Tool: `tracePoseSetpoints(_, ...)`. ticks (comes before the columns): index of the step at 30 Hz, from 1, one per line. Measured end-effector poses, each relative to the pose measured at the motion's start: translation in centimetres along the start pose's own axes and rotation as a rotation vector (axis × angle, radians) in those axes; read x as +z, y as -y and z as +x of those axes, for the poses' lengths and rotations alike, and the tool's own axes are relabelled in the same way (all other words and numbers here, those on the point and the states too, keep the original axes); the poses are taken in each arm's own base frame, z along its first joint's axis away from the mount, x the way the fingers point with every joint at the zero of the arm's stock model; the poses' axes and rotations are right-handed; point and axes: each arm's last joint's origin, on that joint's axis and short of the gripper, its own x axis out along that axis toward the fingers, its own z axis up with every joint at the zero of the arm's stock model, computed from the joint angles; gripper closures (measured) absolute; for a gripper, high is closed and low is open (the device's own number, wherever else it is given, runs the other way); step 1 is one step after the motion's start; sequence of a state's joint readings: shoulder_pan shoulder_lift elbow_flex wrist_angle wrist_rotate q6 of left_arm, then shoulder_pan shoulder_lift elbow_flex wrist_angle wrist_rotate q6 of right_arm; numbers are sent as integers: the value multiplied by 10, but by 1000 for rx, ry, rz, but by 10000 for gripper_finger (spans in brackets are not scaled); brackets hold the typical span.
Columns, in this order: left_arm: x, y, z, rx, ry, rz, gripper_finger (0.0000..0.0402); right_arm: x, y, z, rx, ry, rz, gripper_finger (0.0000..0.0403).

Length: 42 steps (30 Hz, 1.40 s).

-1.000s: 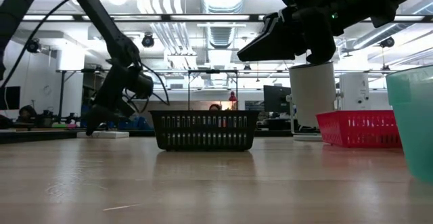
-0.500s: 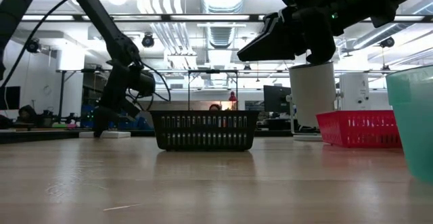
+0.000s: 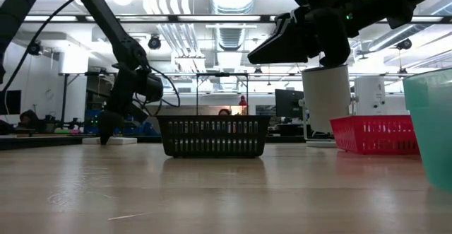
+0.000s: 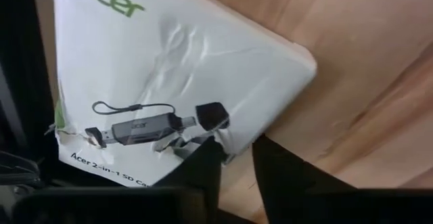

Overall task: Pick and place items into bin
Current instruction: Put the white card reader box into the black bin

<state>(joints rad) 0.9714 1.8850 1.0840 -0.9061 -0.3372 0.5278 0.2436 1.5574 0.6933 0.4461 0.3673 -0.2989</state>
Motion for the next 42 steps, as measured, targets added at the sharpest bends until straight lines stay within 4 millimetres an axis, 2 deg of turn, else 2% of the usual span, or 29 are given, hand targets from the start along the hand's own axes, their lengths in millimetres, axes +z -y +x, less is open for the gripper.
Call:
tracePoseSetpoints(4,1,0,2,-2,-11,7,374,0,0,0,0,0,-1,374)
tracePoseSetpoints(7,3,0,-1,7,-6,6,394,0,0,0,0,0,-1,374)
tracePoseSetpoints(19,13,6,-23,2,5,-45,397,0,0,0,0,0,-16,374)
tracePoseSetpoints(30,19,21,-35,-75,71,0,398,0,0,0,1,0,-16,374)
tracePoseSetpoints(36,16,30,-41,-94,31,42,398,0,0,0,0,0,-16,374)
tracePoseSetpoints(42,13,41,-55,-114,65,75,398,0,0,0,0,-1,-16,374)
